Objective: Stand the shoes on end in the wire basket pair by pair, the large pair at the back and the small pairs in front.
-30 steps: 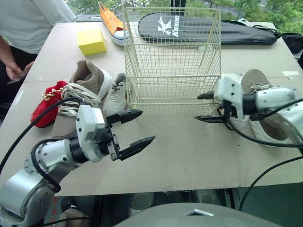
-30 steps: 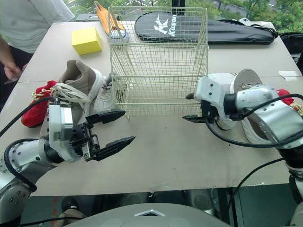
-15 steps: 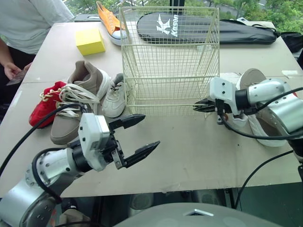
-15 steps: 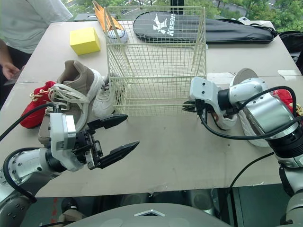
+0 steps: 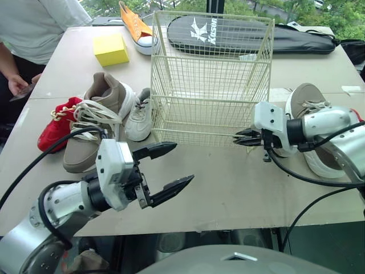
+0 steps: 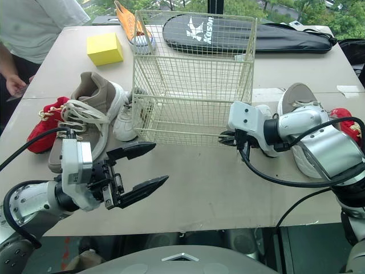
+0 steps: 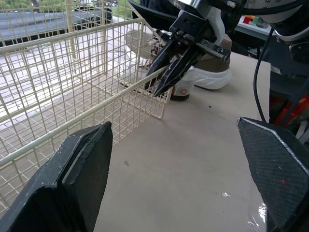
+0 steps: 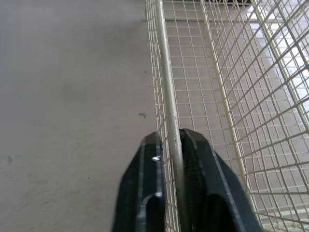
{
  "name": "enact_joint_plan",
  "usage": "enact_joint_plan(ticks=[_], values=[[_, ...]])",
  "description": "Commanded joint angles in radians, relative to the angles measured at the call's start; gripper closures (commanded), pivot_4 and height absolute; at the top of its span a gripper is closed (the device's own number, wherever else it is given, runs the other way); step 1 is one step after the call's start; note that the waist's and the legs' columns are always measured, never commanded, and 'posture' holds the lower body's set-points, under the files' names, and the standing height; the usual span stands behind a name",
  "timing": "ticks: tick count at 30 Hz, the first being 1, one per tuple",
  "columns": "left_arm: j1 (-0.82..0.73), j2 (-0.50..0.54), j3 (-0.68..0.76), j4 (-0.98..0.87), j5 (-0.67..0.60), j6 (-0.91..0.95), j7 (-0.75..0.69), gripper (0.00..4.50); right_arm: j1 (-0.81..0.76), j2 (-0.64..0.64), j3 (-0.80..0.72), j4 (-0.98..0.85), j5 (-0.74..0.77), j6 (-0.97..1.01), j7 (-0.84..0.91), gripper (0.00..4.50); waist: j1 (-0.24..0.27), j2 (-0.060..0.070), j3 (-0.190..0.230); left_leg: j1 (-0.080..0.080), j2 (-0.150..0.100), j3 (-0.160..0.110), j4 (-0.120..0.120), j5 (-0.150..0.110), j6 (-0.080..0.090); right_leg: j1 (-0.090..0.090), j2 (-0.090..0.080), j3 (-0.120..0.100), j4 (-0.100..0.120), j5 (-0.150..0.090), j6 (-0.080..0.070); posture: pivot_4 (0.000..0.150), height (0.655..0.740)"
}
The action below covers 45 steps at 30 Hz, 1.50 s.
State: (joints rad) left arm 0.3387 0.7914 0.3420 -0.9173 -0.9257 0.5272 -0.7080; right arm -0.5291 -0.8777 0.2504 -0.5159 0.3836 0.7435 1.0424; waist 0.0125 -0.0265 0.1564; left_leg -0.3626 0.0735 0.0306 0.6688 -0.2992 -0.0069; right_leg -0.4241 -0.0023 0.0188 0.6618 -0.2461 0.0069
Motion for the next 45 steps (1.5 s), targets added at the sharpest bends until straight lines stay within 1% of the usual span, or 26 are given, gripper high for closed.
enact_joint_plan(ticks=[1,2,3,4,7,9,11,14,16,18,20,22,23,24,25,29,34,36,40,42,45], values=[[0.013,-0.001,-0.012,0.008,0.018,-0.025,-0.040,0.00,0.050,0.000,-0.134,-0.026,-0.007,-0.133,-0.026,2.31,0.000,0.000,0.000,0.000,0.000,0.000,0.000,0.000,0.000,0.000,0.000,0.000,0.000,0.000,0.000,0.150,0.7400],[0.013,-0.002,-0.019,0.010,0.019,-0.026,-0.047,0.00,0.066,0.012,-0.179,-0.038,0.017,-0.132,-0.044,1.88,0.000,0.000,0.000,0.000,0.000,0.000,0.000,0.000,0.000,0.000,0.000,0.000,0.000,0.000,0.000,0.150,0.7400],[0.012,-0.001,-0.027,0.010,0.020,-0.026,-0.055,0.00,0.083,0.015,-0.226,-0.056,0.060,-0.120,-0.042,1.34,0.000,0.000,0.000,0.000,0.000,0.000,0.000,0.000,0.000,0.000,0.000,0.000,0.000,0.000,0.000,0.150,0.7400],[0.006,0.000,-0.034,0.015,0.020,-0.027,-0.063,0.00,0.101,0.014,-0.279,-0.081,0.119,-0.092,-0.036,0.91,0.000,0.000,0.000,0.000,0.000,0.000,0.000,0.000,0.000,0.000,0.000,0.000,0.000,0.000,0.000,0.150,0.7400],[-0.034,0.011,-0.076,0.057,0.036,-0.035,-0.111,0.00,0.177,0.003,-0.462,-0.160,0.318,0.000,-0.033,0.91,0.002,0.000,0.000,0.000,0.000,0.000,0.000,0.000,0.000,0.000,0.000,0.000,0.000,0.000,0.000,0.150,0.7400],[-0.070,0.016,-0.111,0.081,0.041,-0.032,-0.140,0.00,0.243,-0.022,-0.571,-0.202,0.406,0.049,-0.036,0.91,0.002,0.000,0.000,0.000,0.000,0.000,0.000,0.000,0.000,0.000,0.000,0.000,0.000,0.000,0.000,0.150,0.7400],[-0.131,0.023,-0.157,0.161,0.056,-0.047,-0.228,0.00,0.333,-0.004,-0.703,-0.285,0.495,0.102,-0.134,0.91,0.002,0.000,0.000,0.000,0.000,0.000,0.000,0.000,0.000,0.000,0.000,0.000,0.000,0.000,0.000,0.150,0.7400],[-0.212,-0.005,-0.228,0.217,0.088,-0.057,-0.259,0.00,0.476,-0.002,-0.855,-0.342,0.542,0.167,-0.229,0.91,0.002,0.000,0.000,0.000,0.000,-0.001,0.000,0.000,0.000,0.001,0.000,0.000,0.000,0.000,0.000,0.150,0.7400],[-0.272,-0.025,-0.275,0.252,0.096,-0.055,-0.280,0.00,0.572,0.013,-0.924,-0.373,0.522,0.178,-0.286,0.91,0.000,0.000,0.000,0.000,0.000,0.000,0.000,0.000,0.000,0.001,0.000,0.001,0.000,0.000,0.000,0.150,0.7400],[-0.321,-0.046,-0.314,0.282,0.107,-0.054,-0.299,0.00,0.641,0.037,-0.979,-0.385,0.537,0.188,-0.345,0.91,-0.002,-0.001,0.000,0.000,-0.001,0.001,0.000,0.000,0.000,0.001,0.001,0.002,0.000,0.000,0.001,0.150,0.7400],[-0.352,-0.059,-0.347,0.312,0.126,-0.061,-0.325,0.00,0.696,0.069,-1.021,-0.383,0.531,0.180,-0.392,0.91,-0.002,-0.001,0.000,0.000,-0.001,0.001,0.000,0.000,0.000,0.001,0.001,0.004,0.000,0.000,0.001,0.150,0.7400],[-0.377,-0.071,-0.364,0.326,0.133,-0.061,-0.334,0.00,0.754,0.091,-1.054,-0.378,0.494,0.166,-0.422,0.91,-0.003,0.000,0.000,0.000,-0.001,0.000,0.000,0.000,0.000,0.001,0.002,0.004,0.001,0.000,0.001,0.150,0.7400],[-0.387,-0.075,-0.369,0.331,0.135,-0.058,-0.336,0.00,0.778,0.097,-1.067,-0.376,0.481,0.163,-0.435,0.35,-0.003,0.000,0.000,0.000,-0.001,0.000,0.000,0.000,0.000,0.001,0.002,0.004,0.001,0.000,0.001,0.150,0.7400],[-0.396,-0.080,-0.373,0.335,0.136,-0.055,-0.339,0.00,0.796,0.102,-1.075,-0.375,0.471,0.155,-0.443,0.05,-0.002,0.000,0.000,0.000,-0.001,0.000,0.000,0.000,0.000,0.001,0.002,0.004,0.001,0.000,0.001,0.150,0.7400],[-0.404,-0.083,-0.375,0.341,0.138,-0.054,-0.342,0.00,0.803,0.111,-1.075,-0.376,0.460,0.147,-0.462,0.01,-0.002,0.000,0.000,0.000,-0.001,0.000,0.000,0.000,0.000,0.001,0.002,0.004,0.000,0.000,0.001,0.150,0.7400],[-0.441,-0.098,-0.372,0.354,0.119,-0.032,-0.325,0.00,0.831,0.126,-1.054,-0.372,0.398,0.118,-0.516,0.01,-0.004,0.000,0.000,0.000,-0.001,0.000,0.000,0.000,0.000,0.001,0.002,0.004,0.001,0.000,0.002,0.150,0.7400],[-0.461,-0.096,-0.369,0.349,0.119,-0.016,-0.330,0.00,0.873,0.126,-1.029,-0.387,0.406,0.130,-0.524,0.01,-0.003,0.000,0.000,0.000,-0.001,0.000,0.000,0.000,0.000,0.001,0.002,0.005,0.000,0.000,0.001,0.150,0.7400],[-0.469,-0.085,-0.366,0.345,0.120,-0.009,-0.340,0.00,0.898,0.138,-1.028,-0.378,0.359,0.124,-0.554,0.01,-0.003,0.000,0.000,0.000,-0.001,0.000,0.000,0.000,0.000,0.001,0.002,0.005,0.000,0.000,0.001,0.150,0.7400],[-0.476,-0.054,-0.335,0.329,0.081,0.022,-0.353,0.00,0.968,0.216,-1.099,-0.386,0.317,0.129,-0.626,0.01,-0.001,0.000,0.000,0.000,-0.001,0.000,0.000,0.000,0.000,0.001,0.002,0.005,0.000,-0.001,0.002,0.150,0.7400],[-0.481,-0.046,-0.339,0.335,0.090,0.009,-0.379,0.00,0.992,0.256,-1.111,-0.402,0.303,0.150,-0.675,0.01,0.001,0.000,0.000,-0.001,-0.001,-0.001,0.000,0.000,0.000,0.001,0.002,0.005,0.000,-0.001,0.002,0.150,0.7400],[-0.487,-0.048,-0.352,0.353,0.114,-0.019,-0.417,0.00,0.989,0.295,-1.116,-0.406,0.301,0.181,-0.747,0.01,-0.003,0.000,0.000,-0.001,-0.001,0.000,0.000,0.000,0.000,0.001,0.002,0.005,0.000,-0.002,0.004,0.150,0.7400]])
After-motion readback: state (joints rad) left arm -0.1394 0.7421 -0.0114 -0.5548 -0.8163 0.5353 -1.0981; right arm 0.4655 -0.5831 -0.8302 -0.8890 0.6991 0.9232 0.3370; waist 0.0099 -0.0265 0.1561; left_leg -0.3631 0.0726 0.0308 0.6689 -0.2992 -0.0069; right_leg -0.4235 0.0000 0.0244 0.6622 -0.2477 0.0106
